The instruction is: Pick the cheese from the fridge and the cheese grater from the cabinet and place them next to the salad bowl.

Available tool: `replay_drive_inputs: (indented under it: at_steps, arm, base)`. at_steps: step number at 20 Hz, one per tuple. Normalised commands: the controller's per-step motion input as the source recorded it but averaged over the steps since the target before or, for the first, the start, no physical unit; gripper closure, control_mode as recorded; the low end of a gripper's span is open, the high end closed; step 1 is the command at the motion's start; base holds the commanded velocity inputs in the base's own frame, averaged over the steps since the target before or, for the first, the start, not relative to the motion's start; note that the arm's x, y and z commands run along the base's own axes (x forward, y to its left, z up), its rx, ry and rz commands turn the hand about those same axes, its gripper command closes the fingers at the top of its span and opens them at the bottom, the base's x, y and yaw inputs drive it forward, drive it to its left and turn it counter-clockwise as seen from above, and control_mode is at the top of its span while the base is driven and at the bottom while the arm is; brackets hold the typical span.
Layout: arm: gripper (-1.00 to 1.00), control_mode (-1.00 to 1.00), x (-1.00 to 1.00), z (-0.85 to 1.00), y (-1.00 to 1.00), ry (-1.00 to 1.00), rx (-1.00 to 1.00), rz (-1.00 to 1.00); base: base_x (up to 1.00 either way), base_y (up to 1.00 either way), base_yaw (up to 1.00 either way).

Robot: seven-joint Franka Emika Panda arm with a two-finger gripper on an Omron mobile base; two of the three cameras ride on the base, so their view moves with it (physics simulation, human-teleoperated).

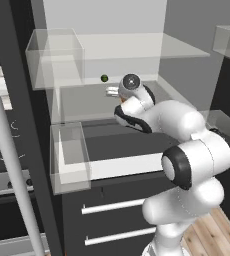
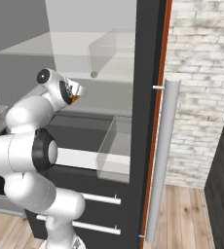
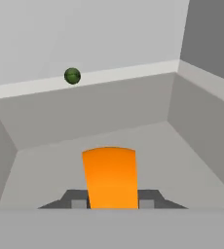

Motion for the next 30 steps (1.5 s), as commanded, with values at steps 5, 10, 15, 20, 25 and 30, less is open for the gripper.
replay_drive_inputs:
  at_steps: [5, 10, 15, 20, 25, 30]
  arm:
    - [1.0, -1.0, -0.36, 0.19, -0.05, 0.18, 0.03, 0.0]
    - [1.0, -1.0, -0.45, 0.1, -0.11, 0.14, 0.01, 0.04]
    - [1.0, -1.0, -0.7, 0.01, -0.02, 0.04, 0.0, 0.01]
    - [1.0, -1.0, -0.8, 0.0, 0.0, 0.0, 0.0, 0.0]
    - [1.0, -1.0, -0.78, 0.0, -0.04, 0.01, 0.0, 0.0]
    - [1.0, -1.0, -0.86, 0.0, -0.12, 0.0, 0.0, 0.0]
  base:
    - [0.0, 0.0, 0.0]
    - [0.0, 0.0, 0.0]
    - [0.0, 0.0, 0.0]
    - [0.0, 0.0, 0.0]
    - [0.0, 0.0, 0.0]
    - [0.0, 0.0, 0.0]
